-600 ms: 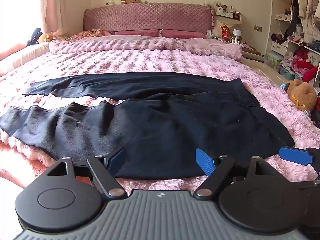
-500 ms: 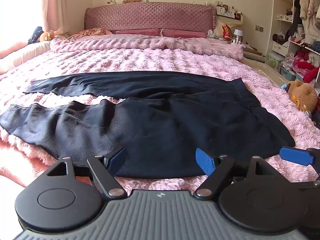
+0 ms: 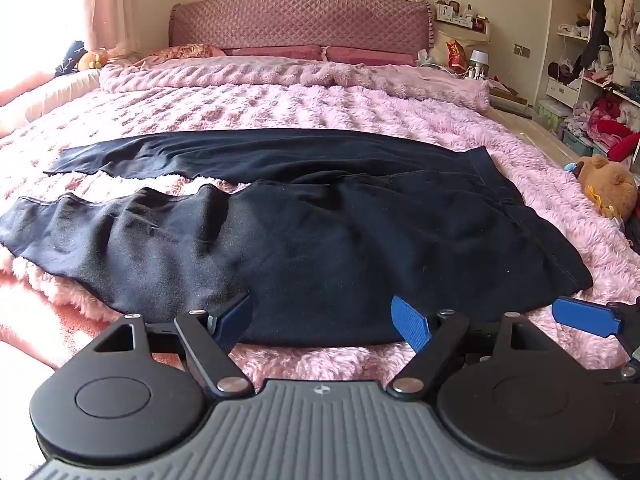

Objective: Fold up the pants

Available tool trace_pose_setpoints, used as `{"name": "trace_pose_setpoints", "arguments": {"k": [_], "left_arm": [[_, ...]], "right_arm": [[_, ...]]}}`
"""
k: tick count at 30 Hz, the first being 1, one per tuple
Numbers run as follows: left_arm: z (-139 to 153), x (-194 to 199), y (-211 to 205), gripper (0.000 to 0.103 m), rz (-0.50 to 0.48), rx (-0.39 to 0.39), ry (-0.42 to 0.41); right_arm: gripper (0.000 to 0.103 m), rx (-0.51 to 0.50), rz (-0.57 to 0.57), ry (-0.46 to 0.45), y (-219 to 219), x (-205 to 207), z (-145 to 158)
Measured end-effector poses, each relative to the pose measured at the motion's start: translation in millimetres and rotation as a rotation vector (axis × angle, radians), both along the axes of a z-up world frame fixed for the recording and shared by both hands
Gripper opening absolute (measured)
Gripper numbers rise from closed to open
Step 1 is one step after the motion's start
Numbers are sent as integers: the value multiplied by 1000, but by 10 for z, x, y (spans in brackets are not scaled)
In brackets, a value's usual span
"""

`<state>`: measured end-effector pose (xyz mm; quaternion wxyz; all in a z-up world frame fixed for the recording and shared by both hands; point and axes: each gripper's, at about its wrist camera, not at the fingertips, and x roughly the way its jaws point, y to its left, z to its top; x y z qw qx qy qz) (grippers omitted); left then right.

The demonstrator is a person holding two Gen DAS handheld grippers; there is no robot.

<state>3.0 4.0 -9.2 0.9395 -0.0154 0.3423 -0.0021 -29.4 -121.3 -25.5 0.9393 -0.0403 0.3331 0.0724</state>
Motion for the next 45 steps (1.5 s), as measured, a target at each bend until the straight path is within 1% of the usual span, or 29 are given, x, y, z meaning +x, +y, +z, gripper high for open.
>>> {"name": "trace_pose_setpoints", "arguments": {"k": [3,8,14,17,22,26,45], "left_arm": [[1,-29,-8,92,-1,4,-10],[-14,-7,7,93,5,-23,12],[-18,-6,-6,92,-1,-20,12],[-25,0,-9,93,-2,-21,11],[-36,0,6,93,-2,-43,23],[-43,-11,-21,92,-2,-24,18],[-57,-6,-20,92,-4,-8,31]], "right_arm": [[82,6,0,3,0,-2,-1],[82,5,0,5,-14,0,-10],[82,-21,6,-14,5,-18,-25],[82,-18,6,-12,3,-21,-31],[82,-13,1,-7,1,-24,-27],[82,21,-5,21,-34,4,-46],[82,24,-2,40,-29,40,-91]]}}
